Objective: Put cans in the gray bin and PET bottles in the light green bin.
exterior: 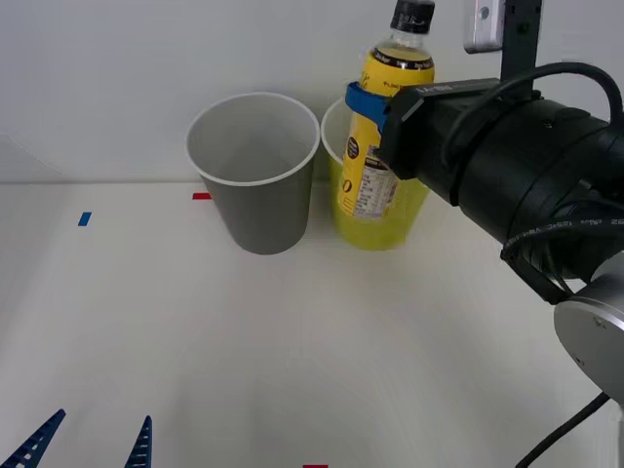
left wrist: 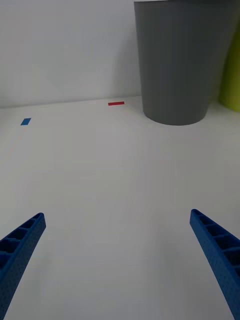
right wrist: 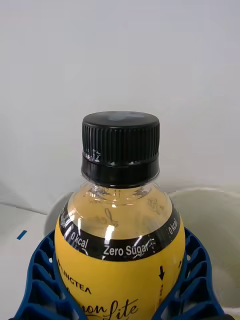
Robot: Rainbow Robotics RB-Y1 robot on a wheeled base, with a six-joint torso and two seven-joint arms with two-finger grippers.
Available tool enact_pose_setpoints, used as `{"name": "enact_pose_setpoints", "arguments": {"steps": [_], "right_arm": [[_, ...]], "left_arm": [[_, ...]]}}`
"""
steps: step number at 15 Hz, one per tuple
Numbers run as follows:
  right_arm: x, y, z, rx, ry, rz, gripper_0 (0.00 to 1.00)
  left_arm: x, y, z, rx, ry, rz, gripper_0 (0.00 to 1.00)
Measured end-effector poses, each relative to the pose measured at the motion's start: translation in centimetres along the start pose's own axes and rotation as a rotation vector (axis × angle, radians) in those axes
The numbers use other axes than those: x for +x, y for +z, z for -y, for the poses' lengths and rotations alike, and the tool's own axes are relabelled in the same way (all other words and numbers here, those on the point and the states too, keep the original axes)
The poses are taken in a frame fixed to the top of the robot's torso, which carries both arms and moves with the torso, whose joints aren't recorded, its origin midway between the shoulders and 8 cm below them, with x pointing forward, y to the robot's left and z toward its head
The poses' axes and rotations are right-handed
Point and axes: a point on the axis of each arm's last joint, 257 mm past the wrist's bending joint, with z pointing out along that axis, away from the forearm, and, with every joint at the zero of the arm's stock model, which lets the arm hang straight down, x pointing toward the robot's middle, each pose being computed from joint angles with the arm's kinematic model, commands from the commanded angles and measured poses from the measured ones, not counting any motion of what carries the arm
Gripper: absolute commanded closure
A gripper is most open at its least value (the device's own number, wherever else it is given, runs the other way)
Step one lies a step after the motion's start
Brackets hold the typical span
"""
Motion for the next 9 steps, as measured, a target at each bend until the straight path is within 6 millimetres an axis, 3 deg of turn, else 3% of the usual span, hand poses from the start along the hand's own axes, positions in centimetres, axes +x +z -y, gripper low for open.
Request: {"name": "enact_pose_setpoints", "arguments": {"steps": [2, 4, 9], "right_arm": [[-1.4, 1.5, -0.6, -0.011, -0.018, 0.015, 1.0], [-1.5, 3.9, 0.5, 0.023, -0.03, -0.003, 1.0], [-2.4, 7.5, 2.7, 0.05, -0.047, 0.061, 1.0]], "left_arm": [[0.0, 0.0, 0.0, 0.0, 0.0, 0.0, 0.0], [0.0, 0.0, 0.0, 0.0, 0.0, 0.0, 0.0], [0.0, 0.0, 0.0, 0.0, 0.0, 0.0, 0.0]]}}
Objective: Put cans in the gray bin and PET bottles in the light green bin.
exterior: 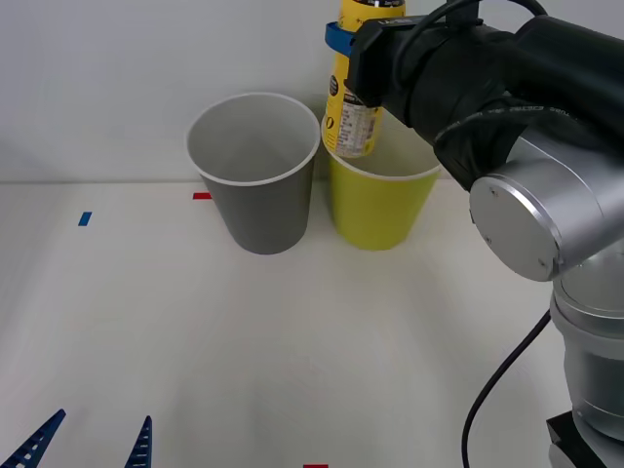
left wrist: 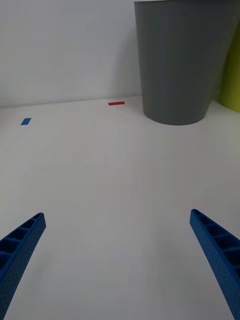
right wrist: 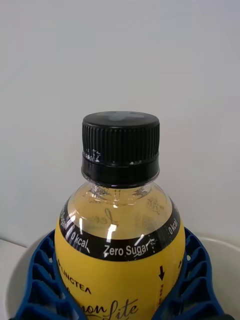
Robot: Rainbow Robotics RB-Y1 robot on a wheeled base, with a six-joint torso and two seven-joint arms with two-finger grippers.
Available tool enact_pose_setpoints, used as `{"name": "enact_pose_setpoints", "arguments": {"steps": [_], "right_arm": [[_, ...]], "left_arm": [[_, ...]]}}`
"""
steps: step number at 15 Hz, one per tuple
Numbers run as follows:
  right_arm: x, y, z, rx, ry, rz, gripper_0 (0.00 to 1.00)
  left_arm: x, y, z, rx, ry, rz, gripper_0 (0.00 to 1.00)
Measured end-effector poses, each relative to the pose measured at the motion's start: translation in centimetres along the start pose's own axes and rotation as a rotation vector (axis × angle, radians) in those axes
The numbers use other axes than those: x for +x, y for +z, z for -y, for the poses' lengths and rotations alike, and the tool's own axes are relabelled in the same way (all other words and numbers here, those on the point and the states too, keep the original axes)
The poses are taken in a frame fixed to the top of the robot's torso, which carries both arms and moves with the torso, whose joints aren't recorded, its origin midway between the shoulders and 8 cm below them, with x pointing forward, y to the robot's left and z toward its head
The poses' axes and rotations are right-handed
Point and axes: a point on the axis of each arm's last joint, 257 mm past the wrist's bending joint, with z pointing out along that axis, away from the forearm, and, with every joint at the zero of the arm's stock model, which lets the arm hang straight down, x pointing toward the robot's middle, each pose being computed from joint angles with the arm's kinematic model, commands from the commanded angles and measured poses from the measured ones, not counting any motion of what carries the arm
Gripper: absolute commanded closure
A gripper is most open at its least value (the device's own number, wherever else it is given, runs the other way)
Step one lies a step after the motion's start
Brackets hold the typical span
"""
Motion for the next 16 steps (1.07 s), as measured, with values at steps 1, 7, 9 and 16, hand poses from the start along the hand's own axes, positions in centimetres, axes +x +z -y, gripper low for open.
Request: {"name": "enact_pose_setpoints", "arguments": {"steps": [1, 7, 9, 16], "right_arm": [[0.0, 0.7, 0.8, 0.011, -0.009, 0.014, 1.0], [0.6, 3.7, 5.5, 0.104, -0.065, 0.065, 1.0], [1.0, 4.5, 6.5, 0.124, -0.074, 0.076, 1.0], [1.3, 4.8, 8.7, 0.172, -0.097, 0.076, 1.0]], "left_arm": [[0.0, 0.0, 0.0, 0.0, 0.0, 0.0, 0.0], [0.0, 0.0, 0.0, 0.0, 0.0, 0.0, 0.0], [0.0, 0.0, 0.0, 0.0, 0.0, 0.0, 0.0], [0.0, 0.0, 0.0, 0.0, 0.0, 0.0, 0.0]]}}
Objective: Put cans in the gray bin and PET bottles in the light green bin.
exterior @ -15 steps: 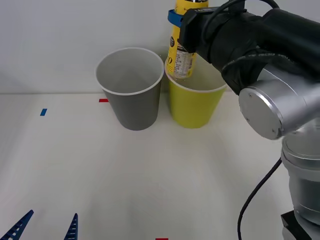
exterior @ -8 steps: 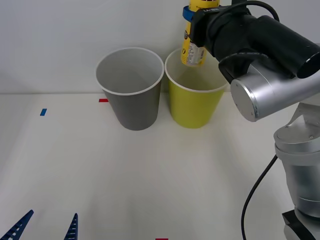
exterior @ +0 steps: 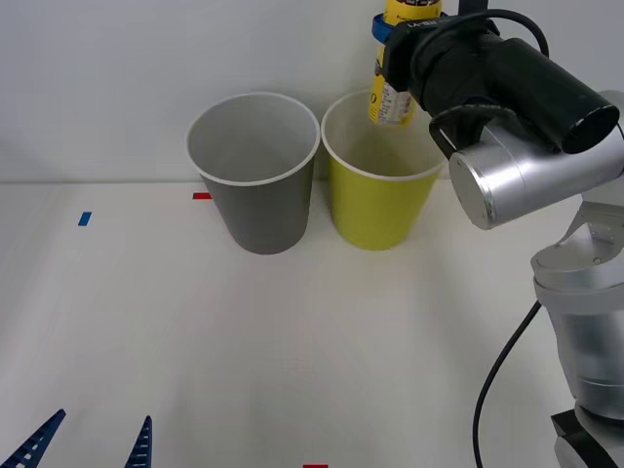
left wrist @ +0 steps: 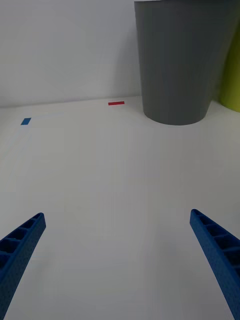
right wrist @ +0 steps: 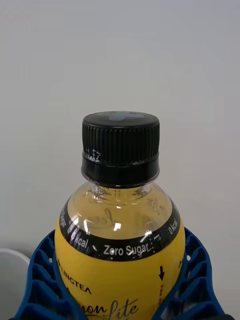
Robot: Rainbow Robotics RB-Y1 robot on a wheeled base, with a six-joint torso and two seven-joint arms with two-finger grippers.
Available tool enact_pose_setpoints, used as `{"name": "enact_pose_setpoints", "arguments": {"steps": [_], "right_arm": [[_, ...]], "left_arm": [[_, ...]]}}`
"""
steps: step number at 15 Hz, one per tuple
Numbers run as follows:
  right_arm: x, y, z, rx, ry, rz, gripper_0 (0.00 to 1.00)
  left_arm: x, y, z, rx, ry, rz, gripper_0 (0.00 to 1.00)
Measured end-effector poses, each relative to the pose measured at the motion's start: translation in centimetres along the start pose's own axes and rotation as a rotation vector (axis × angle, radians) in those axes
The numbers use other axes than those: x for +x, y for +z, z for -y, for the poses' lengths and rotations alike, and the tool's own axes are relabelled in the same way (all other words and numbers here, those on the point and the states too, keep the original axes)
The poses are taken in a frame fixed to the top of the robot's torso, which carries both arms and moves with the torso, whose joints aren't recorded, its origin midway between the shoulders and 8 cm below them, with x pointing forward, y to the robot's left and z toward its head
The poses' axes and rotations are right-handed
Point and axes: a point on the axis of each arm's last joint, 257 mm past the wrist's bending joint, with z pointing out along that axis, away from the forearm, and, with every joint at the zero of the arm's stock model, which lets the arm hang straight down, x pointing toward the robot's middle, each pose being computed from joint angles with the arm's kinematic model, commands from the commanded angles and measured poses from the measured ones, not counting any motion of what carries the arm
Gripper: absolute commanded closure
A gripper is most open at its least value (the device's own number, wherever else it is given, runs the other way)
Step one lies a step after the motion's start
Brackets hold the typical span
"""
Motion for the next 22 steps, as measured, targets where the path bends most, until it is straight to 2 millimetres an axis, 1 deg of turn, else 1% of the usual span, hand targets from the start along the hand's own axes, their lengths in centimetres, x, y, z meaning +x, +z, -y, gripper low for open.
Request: {"name": "enact_pose_setpoints", "arguments": {"steps": [5, 6, 7, 8, 9, 10, 13, 15, 17, 19, 22], "right_arm": [[0.2, 0.7, 1.0, 0.017, -0.013, 0.021, 1.0], [0.2, 0.7, 1.1, 0.019, -0.015, 0.022, 0.95], [0.2, 0.7, 1.2, 0.023, -0.018, 0.023, 0.61], [0.2, 0.7, 1.3, 0.028, -0.024, 0.024, 0.3], [0.2, 0.7, 1.4, 0.03, -0.026, 0.025, 0.12], [0.1, 0.7, 1.4, 0.031, -0.027, 0.025, 0.04], [0.2, 0.5, 1.5, 0.035, -0.022, 0.028, 0.03], [0.0, -1.1, 1.7, 0.038, -0.018, 0.047, 0.04], [0.2, -3.2, 1.9, 0.034, -0.01, 0.058, 0.04], [1.0, -5.9, 2.2, 0.035, -0.005, 0.06, 0.04], [3.3, -10.3, 3.0, 0.051, 0.019, 0.031, 0.03]], "left_arm": [[0.0, 0.0, 0.0, 0.0, 0.0, 0.0, 0.0], [0.0, 0.0, 0.0, 0.0, 0.0, 0.0, 0.0], [0.0, 0.0, 0.0, 0.0, 0.0, 0.0, 0.0], [0.0, 0.0, 0.0, 0.0, 0.0, 0.0, 0.0], [0.0, 0.0, 0.0, 0.0, 0.0, 0.0, 0.0], [0.0, 0.0, 0.0, 0.0, 0.0, 0.0, 0.0], [0.0, 0.0, 0.0, 0.0, 0.0, 0.0, 0.0], [0.0, 0.0, 0.0, 0.0, 0.0, 0.0, 0.0], [0.0, 0.0, 0.0, 0.0, 0.0, 0.0, 0.0], [0.0, 0.0, 0.0, 0.0, 0.0, 0.0, 0.0], [0.0, 0.0, 0.0, 0.0, 0.0, 0.0, 0.0]]}}
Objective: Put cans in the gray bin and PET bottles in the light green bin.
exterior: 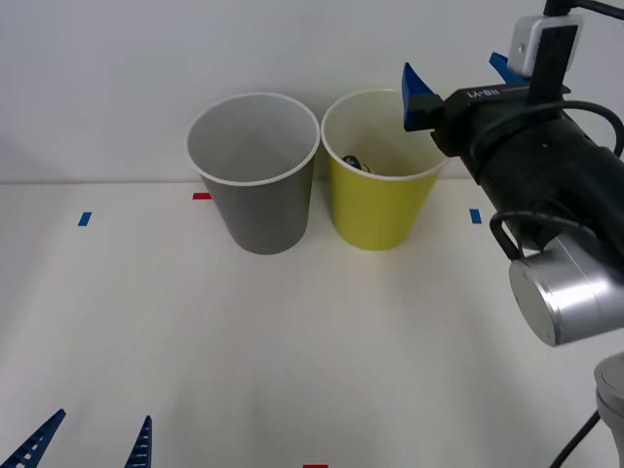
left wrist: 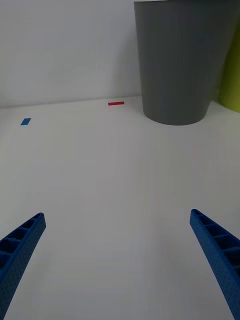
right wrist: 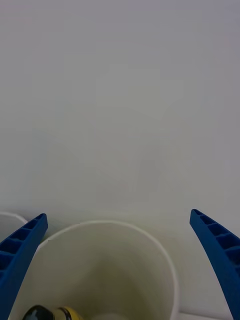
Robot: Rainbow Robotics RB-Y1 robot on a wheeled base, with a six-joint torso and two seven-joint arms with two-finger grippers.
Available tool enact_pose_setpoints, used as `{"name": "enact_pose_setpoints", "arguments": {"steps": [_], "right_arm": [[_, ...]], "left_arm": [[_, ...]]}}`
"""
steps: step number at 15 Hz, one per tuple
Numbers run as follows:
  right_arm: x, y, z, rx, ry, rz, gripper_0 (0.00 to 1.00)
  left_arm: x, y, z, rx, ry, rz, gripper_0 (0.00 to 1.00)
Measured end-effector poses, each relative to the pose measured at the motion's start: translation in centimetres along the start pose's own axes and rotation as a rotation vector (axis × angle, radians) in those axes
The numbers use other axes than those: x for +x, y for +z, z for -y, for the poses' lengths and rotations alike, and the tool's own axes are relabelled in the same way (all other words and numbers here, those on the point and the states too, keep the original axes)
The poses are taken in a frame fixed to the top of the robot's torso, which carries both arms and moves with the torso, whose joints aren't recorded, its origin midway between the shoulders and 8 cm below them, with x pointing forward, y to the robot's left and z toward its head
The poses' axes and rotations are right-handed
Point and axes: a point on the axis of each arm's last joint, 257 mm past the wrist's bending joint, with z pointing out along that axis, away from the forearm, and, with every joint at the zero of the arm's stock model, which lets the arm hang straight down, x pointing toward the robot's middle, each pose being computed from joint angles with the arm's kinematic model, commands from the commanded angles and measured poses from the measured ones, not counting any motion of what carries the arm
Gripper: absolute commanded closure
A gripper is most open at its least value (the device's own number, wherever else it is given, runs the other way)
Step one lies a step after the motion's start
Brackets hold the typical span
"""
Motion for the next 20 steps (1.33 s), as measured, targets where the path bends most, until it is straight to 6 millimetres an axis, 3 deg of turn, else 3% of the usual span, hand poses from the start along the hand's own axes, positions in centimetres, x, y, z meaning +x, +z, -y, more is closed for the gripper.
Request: {"name": "enact_pose_setpoints", "arguments": {"steps": [2, 5, 9, 13, 16, 17, 20], "right_arm": [[1.1, -2.8, 0.2, 0.001, 0.027, -0.025, 0.04], [2.5, -5.3, 0.6, -0.005, 0.011, -0.064, 0.03], [3.8, -7.1, 1.0, 0.053, 0.091, -0.081, 0.04], [5.7, -9.2, 2.0, 0.083, 0.06, -0.091, 0.04], [6.7, -9.4, 2.5, 0.074, 0.058, -0.008, 0.04], [8.0, -9.7, 3.0, 0.079, 0.059, 0.01, 0.03], [13.6, -13.0, 5.2, 0.143, 0.063, -0.035, 0.04]], "left_arm": [[0.0, 0.0, 0.0, 0.0, 0.0, 0.0, 0.0], [0.0, 0.0, 0.0, 0.0, 0.0, 0.0, 0.0], [0.0, 0.0, 0.0, 0.0, 0.0, 0.0, 0.0], [0.0, 0.0, 0.0, 0.0, 0.0, 0.0, 0.0], [0.0, 0.0, 0.0, 0.0, 0.0, 0.0, 0.0], [0.0, 0.0, 0.0, 0.0, 0.0, 0.0, 0.0], [0.0, 0.0, 0.0, 0.0, 0.0, 0.0, 0.0]]}}
